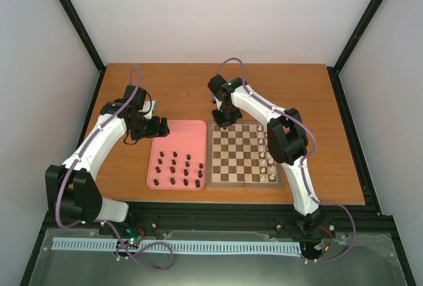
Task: Set up the chess pieces on the board
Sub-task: Place the chess piece on the chessboard.
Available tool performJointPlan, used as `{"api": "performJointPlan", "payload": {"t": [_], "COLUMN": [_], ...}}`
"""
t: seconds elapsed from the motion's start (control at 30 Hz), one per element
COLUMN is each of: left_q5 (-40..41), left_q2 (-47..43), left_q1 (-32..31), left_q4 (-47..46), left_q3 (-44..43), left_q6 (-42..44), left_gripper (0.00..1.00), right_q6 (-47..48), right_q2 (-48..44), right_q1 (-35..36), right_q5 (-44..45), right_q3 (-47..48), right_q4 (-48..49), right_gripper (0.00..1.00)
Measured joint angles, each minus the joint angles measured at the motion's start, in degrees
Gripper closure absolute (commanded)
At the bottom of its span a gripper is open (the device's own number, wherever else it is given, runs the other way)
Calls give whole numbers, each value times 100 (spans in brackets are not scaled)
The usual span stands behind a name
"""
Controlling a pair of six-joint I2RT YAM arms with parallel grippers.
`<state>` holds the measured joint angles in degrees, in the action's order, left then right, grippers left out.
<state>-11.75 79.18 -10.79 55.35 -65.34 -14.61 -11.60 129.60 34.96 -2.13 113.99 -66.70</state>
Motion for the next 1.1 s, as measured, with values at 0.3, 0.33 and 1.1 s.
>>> {"api": "performJointPlan", "payload": {"t": [0.3,0.33,1.1], "left_q5": [-2,-4,-4], "left_q2": [13,15,17], "left_q1": [0,0,0], "left_q4": [0,0,0], "left_q3": [0,0,0], "left_q6": [0,0,0], "left_gripper": [0,0,0], "right_q6": [7,9,9], "right_q2": [92,96,129], "right_q1": [0,0,0], "right_q5": [-2,-4,4], "right_q3": [0,0,9], "right_q4": [2,2,26], "right_gripper": [91,91,91]}}
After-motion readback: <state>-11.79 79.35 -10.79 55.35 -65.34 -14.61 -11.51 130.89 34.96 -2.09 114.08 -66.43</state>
